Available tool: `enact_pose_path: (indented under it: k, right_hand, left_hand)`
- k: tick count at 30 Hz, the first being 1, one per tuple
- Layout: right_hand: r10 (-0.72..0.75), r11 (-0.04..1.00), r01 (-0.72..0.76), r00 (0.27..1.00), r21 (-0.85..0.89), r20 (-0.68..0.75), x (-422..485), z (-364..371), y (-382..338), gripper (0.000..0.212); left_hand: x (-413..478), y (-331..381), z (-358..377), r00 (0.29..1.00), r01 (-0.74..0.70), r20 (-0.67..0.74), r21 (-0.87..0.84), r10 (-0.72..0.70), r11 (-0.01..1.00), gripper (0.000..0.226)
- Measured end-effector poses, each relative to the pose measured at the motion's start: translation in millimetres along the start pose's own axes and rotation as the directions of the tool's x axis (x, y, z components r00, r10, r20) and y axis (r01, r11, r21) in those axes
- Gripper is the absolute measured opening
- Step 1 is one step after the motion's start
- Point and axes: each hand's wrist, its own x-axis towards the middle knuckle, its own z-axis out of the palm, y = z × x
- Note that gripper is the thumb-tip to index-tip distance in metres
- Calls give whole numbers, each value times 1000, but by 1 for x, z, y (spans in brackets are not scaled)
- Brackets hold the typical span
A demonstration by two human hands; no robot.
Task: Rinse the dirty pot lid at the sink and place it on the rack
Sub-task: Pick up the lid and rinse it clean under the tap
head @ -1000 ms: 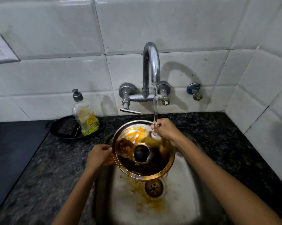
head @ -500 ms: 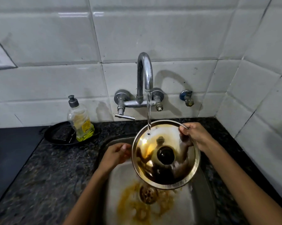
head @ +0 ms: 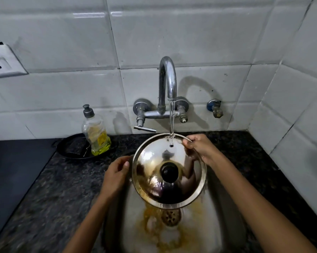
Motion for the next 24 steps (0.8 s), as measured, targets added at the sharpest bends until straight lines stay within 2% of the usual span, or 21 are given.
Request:
enact_pose_path:
  k: [5, 7, 8, 9, 10, 11, 12, 13, 15, 16, 18, 19, 21, 24]
  right_hand:
    - [-10, 1000, 9, 985, -2, -174, -14, -46, 8, 32]
    - [-50, 997, 35, 976, -74, -211, -24, -57, 5, 33]
    - [-92, 987, 62, 973, -148, -210, -31, -58, 1, 32]
    - [-151, 961, 99, 970, -258, -191, -41, -56, -3, 29]
    - [-224, 904, 149, 963, -401, -147, -51, -49, -7, 22]
    - [-289, 814, 203, 954, -544, -77, -64, -39, -9, 13]
    - [-323, 713, 250, 946, -655, 9, -79, -27, -8, 8]
    - [-330, 620, 288, 940, -730, 91, -93, -13, -5, 11]
    - [-290, 484, 367, 924, -794, 250, -120, 10, 3, 20]
    - [-242, 463, 409, 912, -786, 332, -129, 17, 8, 21]
    - [-105, 543, 458, 868, -703, 485, -135, 30, 21, 23]
    - [-60, 578, 475, 836, -664, 546, -132, 36, 27, 27]
    - [-35, 570, 499, 809, -653, 587, -112, 49, 46, 39]
    - [-40, 416, 460, 871, -784, 490, -58, 57, 77, 57]
  left_hand:
    - [2, 2, 30, 997, 70, 10, 132, -72, 989, 27]
    - [1, 7, 41, 976, 181, 116, 44, -185, 983, 33]
    - [1, 12, 47, 919, 347, 234, -97, -317, 933, 45]
    - [3, 15, 51, 810, 550, 396, -253, -434, 796, 58]
    - [6, 17, 55, 686, 708, 549, -351, -478, 612, 73]
    - [10, 17, 59, 587, 803, 652, -394, -479, 448, 84]
    - [9, 21, 61, 527, 849, 700, -403, -482, 343, 87]
    - [10, 20, 64, 504, 864, 709, -413, -493, 289, 81]
    - [5, 14, 71, 537, 841, 602, -434, -591, 323, 47]
    - [1, 12, 72, 573, 814, 509, -447, -643, 371, 34]
    - [-6, 1, 75, 648, 749, 349, -455, -677, 482, 26]
    - [-11, 1, 76, 688, 713, 313, -463, -655, 527, 22]
    - [-16, -1, 77, 742, 651, 255, -494, -620, 577, 29]
    - [-15, -6, 83, 807, 564, 205, -547, -554, 618, 29]
